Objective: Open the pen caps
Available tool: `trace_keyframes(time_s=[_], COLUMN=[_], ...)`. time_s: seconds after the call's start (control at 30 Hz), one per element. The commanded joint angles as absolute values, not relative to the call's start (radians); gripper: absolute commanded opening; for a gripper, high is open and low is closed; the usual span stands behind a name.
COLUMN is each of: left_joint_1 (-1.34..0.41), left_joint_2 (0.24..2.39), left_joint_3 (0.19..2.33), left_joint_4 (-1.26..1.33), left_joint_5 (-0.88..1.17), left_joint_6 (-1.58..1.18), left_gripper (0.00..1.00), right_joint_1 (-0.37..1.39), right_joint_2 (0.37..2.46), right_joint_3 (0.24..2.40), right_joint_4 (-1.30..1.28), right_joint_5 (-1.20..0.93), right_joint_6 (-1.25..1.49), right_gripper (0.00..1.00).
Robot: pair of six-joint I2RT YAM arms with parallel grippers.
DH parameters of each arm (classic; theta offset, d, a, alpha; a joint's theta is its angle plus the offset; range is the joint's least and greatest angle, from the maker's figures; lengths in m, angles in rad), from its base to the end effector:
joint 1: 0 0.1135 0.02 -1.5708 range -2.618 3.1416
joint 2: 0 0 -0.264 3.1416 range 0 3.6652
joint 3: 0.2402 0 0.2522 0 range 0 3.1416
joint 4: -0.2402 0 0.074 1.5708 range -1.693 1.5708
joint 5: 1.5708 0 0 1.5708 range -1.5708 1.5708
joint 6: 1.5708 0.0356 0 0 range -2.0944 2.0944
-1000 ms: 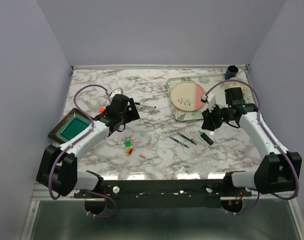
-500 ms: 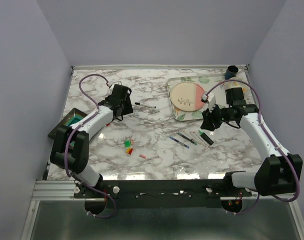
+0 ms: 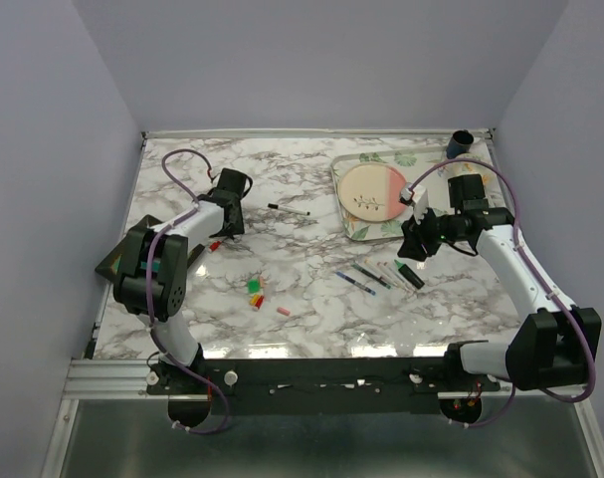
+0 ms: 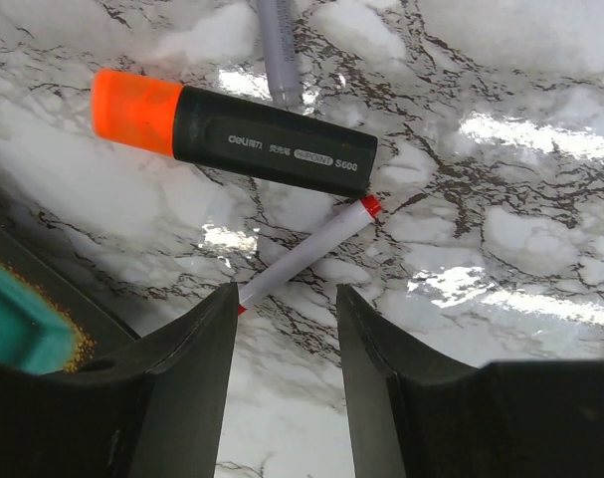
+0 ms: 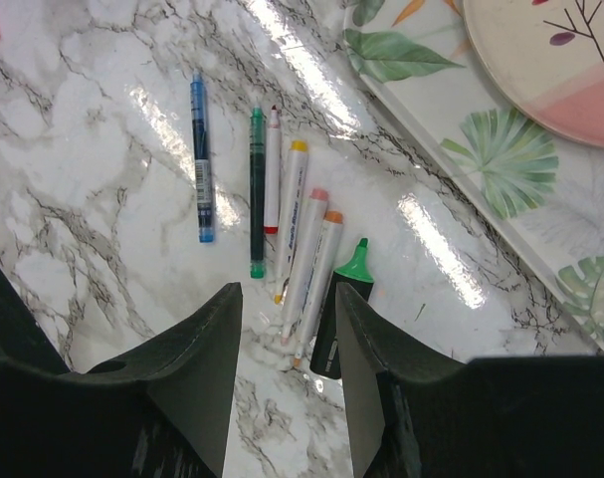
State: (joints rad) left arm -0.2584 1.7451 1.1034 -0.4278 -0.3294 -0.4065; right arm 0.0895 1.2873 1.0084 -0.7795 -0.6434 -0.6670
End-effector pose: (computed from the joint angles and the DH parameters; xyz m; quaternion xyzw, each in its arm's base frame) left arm 0.3410 -0.0782 0.1805 -0.1112 0.9500 0.0703 0.2831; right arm 0.2455 0.0435 0.2679 -0.4134 0.8233 0.2247 0.3175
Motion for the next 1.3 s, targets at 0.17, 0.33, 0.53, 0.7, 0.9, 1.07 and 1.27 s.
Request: trace_keyframes(time_s=[0.17,0.33,0.53,0.7,0.9,1.07,1.27], left_joint_1=[-0.218,-0.215,-0.213,-0.216,-0.241,-0.265,-0.328], left_joint_2=[1.793,1.812,1.806,1.757,1.652,1.504,1.333], left_joint_3=[1.144,1.144,1.129,1.072,1.008,0.957,0.824], left_joint_4=[-0.454,-0.460,-0.466,-0.430,-0.361,-0.290,-0.085], left_joint_5=[-0.295,-0.250,-0.216,-0.154,-0.025,0.132,0.454], left_joint_6=[-0.387,-0.394,-0.411,-0.437,-0.459,-0.497,-0.622], left_gripper=[0.49,0.42,0.25,0.12,0.05,0.02,0.01], right_joint_1=[0.083,0.083,0.083,0.083,0.084,0.084,0.107], right_joint_2=[1.275,1.272,1.269,1.267,1.262,1.230,1.092], right_joint_3=[0.994,0.994,0.994,0.996,0.994,0.988,0.902], right_joint_4=[-0.787,-0.787,-0.788,-0.790,-0.801,-0.839,-0.833], right_joint_5=[-0.677,-0.678,-0.681,-0.687,-0.722,-0.860,-1.110], right_joint_6=[-0.683,-0.683,-0.683,-0.683,-0.696,-0.762,-0.901], right_gripper=[0.50,0.50,0.50,0.50,0.50,0.50,0.52])
